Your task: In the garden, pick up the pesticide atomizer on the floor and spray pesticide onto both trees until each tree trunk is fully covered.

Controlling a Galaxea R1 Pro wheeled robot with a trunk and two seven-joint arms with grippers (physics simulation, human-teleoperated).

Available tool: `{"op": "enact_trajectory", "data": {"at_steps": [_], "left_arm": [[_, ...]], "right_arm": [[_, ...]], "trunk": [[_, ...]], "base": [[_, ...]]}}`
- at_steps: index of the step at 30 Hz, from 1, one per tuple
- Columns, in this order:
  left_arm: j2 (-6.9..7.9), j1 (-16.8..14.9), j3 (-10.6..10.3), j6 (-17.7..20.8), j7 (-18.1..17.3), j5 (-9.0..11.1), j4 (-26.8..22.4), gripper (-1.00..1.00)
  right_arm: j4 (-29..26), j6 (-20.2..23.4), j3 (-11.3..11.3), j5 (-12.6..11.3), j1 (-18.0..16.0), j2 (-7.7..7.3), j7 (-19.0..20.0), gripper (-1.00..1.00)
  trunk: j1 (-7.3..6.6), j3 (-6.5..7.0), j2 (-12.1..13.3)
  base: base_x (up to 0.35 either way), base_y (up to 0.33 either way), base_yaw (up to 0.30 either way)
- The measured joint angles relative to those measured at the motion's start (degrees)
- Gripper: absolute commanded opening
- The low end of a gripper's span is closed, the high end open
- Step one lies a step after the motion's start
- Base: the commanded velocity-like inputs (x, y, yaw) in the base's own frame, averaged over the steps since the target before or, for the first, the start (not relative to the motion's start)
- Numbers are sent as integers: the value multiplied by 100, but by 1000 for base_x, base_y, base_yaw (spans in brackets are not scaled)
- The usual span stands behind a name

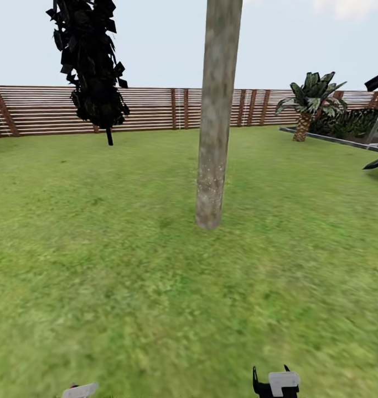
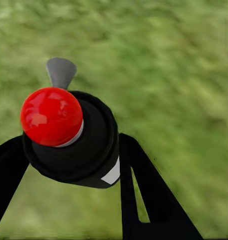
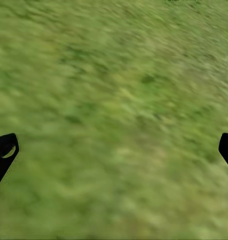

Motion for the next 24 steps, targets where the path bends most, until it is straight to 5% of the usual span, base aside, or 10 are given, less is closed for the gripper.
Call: {"op": "enact_trajectory", "data": {"at_steps": [14, 24], "left_arm": [[4, 9, 3, -115, 0, 7, -6, -100], [-4, 16, 0, -261, 0, 8, 0, -100]], "right_arm": [[0, 0, 1, 1, 0, 0, 1, 100], [0, 0, 1, 1, 0, 0, 2, 100]], "trunk": [[0, -105, 0], [0, -179, 0]], "base": [[-63, -196, 176], [-179, 85, 176]]}}
